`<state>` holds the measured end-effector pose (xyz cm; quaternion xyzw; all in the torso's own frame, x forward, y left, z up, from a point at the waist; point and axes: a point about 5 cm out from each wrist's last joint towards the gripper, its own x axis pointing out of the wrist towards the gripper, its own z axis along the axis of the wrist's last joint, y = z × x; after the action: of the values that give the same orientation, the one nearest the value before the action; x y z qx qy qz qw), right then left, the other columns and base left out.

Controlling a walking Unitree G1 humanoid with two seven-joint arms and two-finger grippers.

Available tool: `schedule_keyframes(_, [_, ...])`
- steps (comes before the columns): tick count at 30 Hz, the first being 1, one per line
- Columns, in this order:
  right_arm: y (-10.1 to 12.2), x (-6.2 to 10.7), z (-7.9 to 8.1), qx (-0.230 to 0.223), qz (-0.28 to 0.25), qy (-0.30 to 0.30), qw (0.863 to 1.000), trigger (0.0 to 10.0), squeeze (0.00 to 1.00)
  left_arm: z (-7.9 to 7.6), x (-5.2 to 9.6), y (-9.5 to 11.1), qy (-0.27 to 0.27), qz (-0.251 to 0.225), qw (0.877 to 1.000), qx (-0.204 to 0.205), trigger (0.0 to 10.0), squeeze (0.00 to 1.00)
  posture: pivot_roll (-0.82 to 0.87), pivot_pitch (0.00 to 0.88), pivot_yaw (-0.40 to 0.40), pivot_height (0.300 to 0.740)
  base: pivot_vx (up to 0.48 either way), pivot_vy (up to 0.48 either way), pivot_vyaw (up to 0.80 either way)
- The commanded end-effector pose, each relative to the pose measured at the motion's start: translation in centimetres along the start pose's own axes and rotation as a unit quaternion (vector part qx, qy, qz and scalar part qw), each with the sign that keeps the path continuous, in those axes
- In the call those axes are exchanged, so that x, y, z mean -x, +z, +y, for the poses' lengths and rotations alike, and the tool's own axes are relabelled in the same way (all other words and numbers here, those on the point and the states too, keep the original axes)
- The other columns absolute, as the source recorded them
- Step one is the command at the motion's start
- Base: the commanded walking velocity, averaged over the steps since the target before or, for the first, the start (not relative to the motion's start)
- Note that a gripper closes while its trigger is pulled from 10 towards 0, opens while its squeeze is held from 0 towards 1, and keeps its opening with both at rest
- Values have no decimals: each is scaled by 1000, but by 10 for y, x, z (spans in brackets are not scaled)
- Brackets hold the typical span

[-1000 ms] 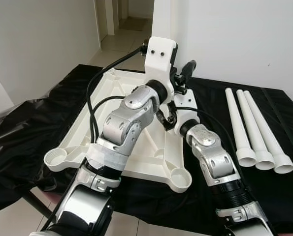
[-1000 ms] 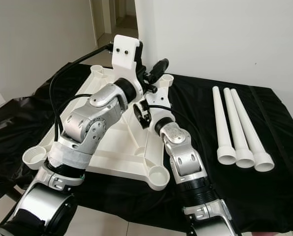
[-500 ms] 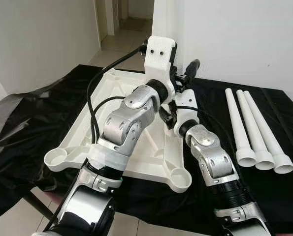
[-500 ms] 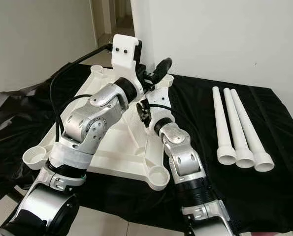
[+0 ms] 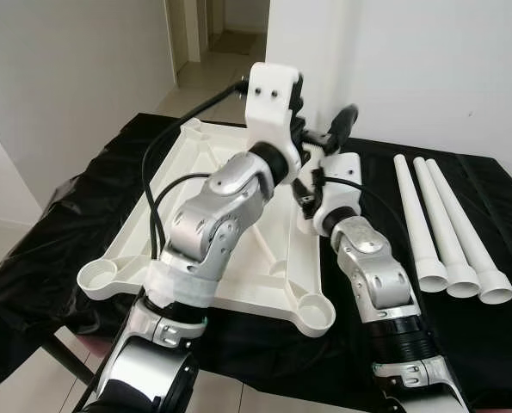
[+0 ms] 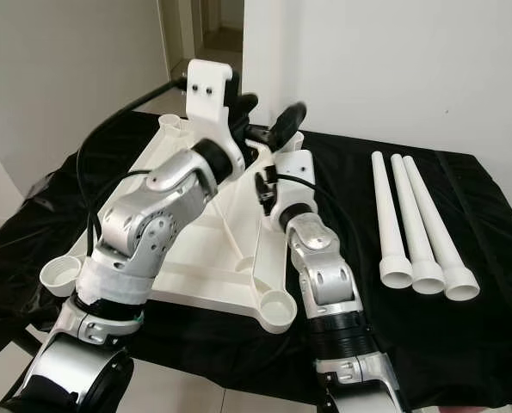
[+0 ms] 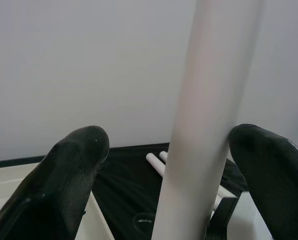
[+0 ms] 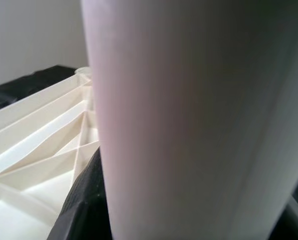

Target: Building children table

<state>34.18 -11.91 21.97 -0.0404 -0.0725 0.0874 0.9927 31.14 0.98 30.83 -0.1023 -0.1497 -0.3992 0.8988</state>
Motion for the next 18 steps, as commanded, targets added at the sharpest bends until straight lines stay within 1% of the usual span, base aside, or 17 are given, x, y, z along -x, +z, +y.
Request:
schedule_keyframes(1, [-1, 1, -5, -17, -2, -19, 1000, 10000, 0, -3, 3, 3, -22, -6, 1000, 5, 10000, 0, 17, 4, -7, 740, 0, 0, 0])
schedule_keyframes(3, [-3, 3, -10, -32, -1, -41, 999, 10000, 0, -5, 10, 1, -29, -10, 1000, 7, 10000, 0, 19, 2, -8, 740, 0, 0, 0])
schedule_keyframes(8, [-7, 7, -13, -15, -11, -49, 999, 10000, 0, -3, 21, -10, -26, 3, 1000, -9, 10000, 0, 19, 1, -9, 740, 0, 0, 0])
schedule_keyframes(9, [-8, 9, -13, -11, -13, -47, 999, 10000, 0, -2, 26, -16, -27, 9, 999, -28, 10000, 0, 19, 1, -9, 740, 0, 0, 0])
schedule_keyframes(10, [-8, 9, -13, -11, -13, -47, 999, 10000, 0, -2, 26, -16, -27, 9, 999, -28, 10000, 0, 19, 1, -9, 740, 0, 0, 0])
schedule_keyframes(11, [-9, 10, -13, -10, -14, -47, 999, 10000, 0, -2, 30, -20, -28, 13, 999, -41, 10000, 0, 19, 1, -9, 740, 0, 0, 0])
schedule_keyframes(12, [-10, 11, -14, -10, -13, -47, 999, 10000, 0, -1, 34, -24, -28, 16, 997, -71, 10000, 0, 20, 7, -8, 740, 0, 0, 0])
schedule_keyframes(13, [-10, 11, -14, -10, -13, -47, 999, 10000, 0, -1, 34, -24, -28, 16, 997, -71, 10000, 0, 20, 7, -8, 740, 0, 0, 0])
schedule_keyframes(14, [-12, 13, -15, -11, -10, -47, 999, 10000, 0, -1, 41, -35, -32, 30, 993, -106, 10000, 0, 20, 7, -8, 740, 0, 0, 0])
schedule_keyframes(15, [-15, 15, -17, -13, -7, -46, 999, 10000, 0, -1, 51, -49, -45, 48, 988, -138, 10000, 0, 20, 18, -6, 740, 0, 0, 0])
schedule_keyframes(17, [-14, 15, -18, -13, -7, -45, 999, 10000, 0, -4, 60, -59, -72, 58, 986, -139, 10000, 0, 20, 22, -5, 740, 0, 0, 0])
schedule_keyframes(18, [-14, 15, -18, -13, -7, -45, 999, 10000, 0, -4, 60, -59, -72, 58, 986, -139, 10000, 0, 20, 22, -5, 740, 0, 0, 0])
